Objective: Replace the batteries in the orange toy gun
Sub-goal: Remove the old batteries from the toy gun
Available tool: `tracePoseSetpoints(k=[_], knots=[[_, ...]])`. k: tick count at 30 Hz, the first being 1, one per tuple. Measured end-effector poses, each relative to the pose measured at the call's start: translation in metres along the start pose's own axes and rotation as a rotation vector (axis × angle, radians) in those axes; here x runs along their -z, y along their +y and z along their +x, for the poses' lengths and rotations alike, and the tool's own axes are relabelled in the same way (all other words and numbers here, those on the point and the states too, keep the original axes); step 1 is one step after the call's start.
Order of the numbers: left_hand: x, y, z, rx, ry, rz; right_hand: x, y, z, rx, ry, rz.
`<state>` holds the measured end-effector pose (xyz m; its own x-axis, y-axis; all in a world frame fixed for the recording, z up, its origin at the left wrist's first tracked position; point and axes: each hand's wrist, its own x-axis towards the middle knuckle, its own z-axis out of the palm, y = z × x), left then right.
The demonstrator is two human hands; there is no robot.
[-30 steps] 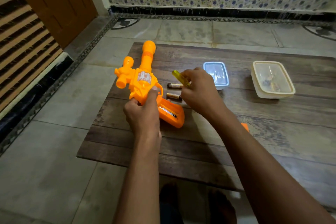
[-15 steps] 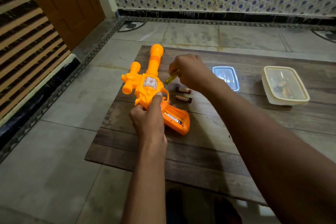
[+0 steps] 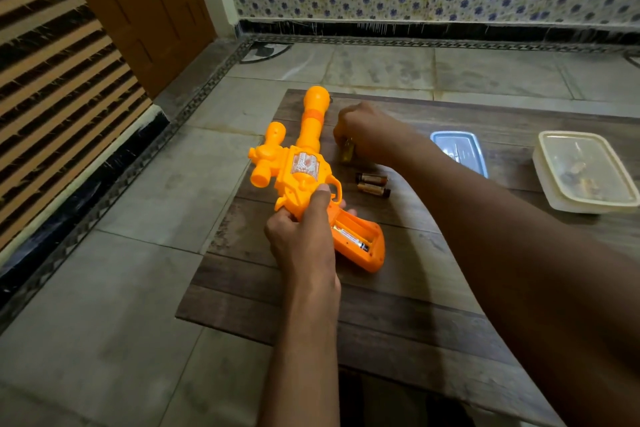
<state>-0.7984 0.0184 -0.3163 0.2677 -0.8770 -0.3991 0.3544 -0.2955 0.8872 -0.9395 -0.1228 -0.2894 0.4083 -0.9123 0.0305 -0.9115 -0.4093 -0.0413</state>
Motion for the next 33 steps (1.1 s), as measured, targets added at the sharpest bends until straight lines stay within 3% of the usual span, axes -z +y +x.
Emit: tracePoseSetpoints(k=[3, 6, 9, 12, 16, 21, 29, 33], knots=[[0.0, 0.002, -0.002, -0.009, 0.0, -0.001, -0.003, 0.001, -0.004, -0.033, 0.005, 0.043], [0.001, 0.002, -0.002, -0.028, -0.004, 0.007, 0.0, -0.004, -0.022, -0.112, 0.122, 0.145], [0.001, 0.001, -0.001, -0.081, 0.01, 0.037, 0.007, -0.028, -0.062, -0.263, 0.322, 0.338], [0.0, 0.003, 0.0, -0.112, -0.001, 0.028, 0.006, -0.06, -0.116, -0.417, 0.39, 0.598], [-0.005, 0.003, -0.008, -0.201, -0.067, 0.123, -0.008, -0.085, -0.163, -0.549, 0.327, 0.841], [-0.016, 0.001, -0.022, -0.493, -0.152, 0.337, -0.023, -0.091, -0.167, -0.699, 0.306, 1.283], [-0.031, -0.009, -0.027, -0.673, -0.082, 0.477, -0.012, -0.091, -0.174, -0.687, 0.205, 2.091], [-0.037, -0.008, -0.033, -0.736, -0.03, 0.591, -0.01, -0.09, -0.174, -0.699, 0.165, 2.25]])
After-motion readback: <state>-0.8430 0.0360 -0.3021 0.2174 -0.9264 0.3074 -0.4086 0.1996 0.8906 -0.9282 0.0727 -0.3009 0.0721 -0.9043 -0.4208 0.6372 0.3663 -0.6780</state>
